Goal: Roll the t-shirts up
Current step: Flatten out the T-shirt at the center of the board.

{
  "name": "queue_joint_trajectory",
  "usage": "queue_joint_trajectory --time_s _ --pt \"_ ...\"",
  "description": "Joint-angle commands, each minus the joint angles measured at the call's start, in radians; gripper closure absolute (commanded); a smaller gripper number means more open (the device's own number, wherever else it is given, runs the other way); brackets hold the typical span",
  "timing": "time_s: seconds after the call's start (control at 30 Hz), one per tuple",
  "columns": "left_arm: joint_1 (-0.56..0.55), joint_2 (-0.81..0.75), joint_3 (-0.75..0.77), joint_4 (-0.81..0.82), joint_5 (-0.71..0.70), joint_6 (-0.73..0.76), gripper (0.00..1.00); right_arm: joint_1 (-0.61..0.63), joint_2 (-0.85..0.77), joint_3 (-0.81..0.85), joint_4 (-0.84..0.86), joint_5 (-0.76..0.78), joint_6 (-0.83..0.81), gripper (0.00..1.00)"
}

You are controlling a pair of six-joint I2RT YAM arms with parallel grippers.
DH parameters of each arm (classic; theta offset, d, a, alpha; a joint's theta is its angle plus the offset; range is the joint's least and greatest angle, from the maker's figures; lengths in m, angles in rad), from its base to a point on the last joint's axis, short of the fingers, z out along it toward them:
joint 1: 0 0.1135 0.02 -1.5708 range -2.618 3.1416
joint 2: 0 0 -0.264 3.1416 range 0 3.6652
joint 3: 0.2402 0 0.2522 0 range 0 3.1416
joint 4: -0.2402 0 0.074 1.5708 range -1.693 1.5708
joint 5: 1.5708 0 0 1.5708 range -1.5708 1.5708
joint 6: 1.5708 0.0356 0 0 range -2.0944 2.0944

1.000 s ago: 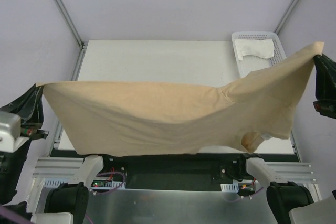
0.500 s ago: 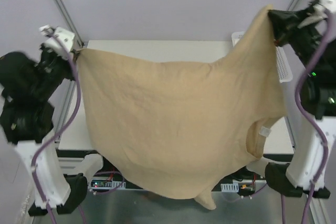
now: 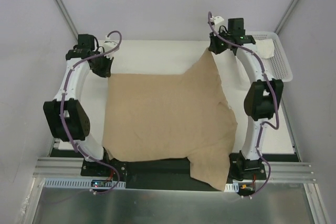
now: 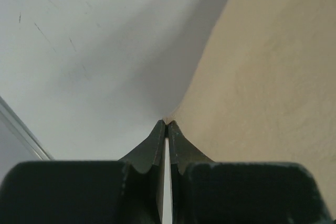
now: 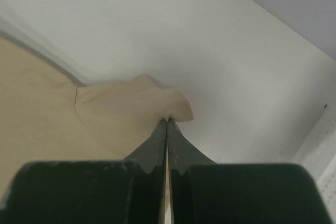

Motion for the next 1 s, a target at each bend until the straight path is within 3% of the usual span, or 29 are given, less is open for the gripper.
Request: queue_joint_trajectory --time_s 0.0,0.27,0.47,0.63,0.97 --pt "0.010 0.138 0.119 0.062 -0.088 0.064 1.00 0.035 0.202 0.283 0.000 0.047 -0.107 0.99" --pt "0.024 0.359 0.332 0.081 -0.192 0.001 1.00 0.064 0.393 0.408 0.165 0.219 -0.100 0.99" --pt "0.025 0.419 0.426 0.079 -0.171 0.031 1.00 0.066 0.370 0.389 0.182 0.240 -0.090 0.99" --pt "0.024 0.364 0.370 0.079 -0.157 0.044 1.00 0.058 0.291 0.318 0.164 0.225 -0.121 0.99" --pt "0.025 0.148 0.088 0.081 -0.154 0.110 1.00 0.009 0.128 0.171 0.040 0.191 -0.209 0.99"
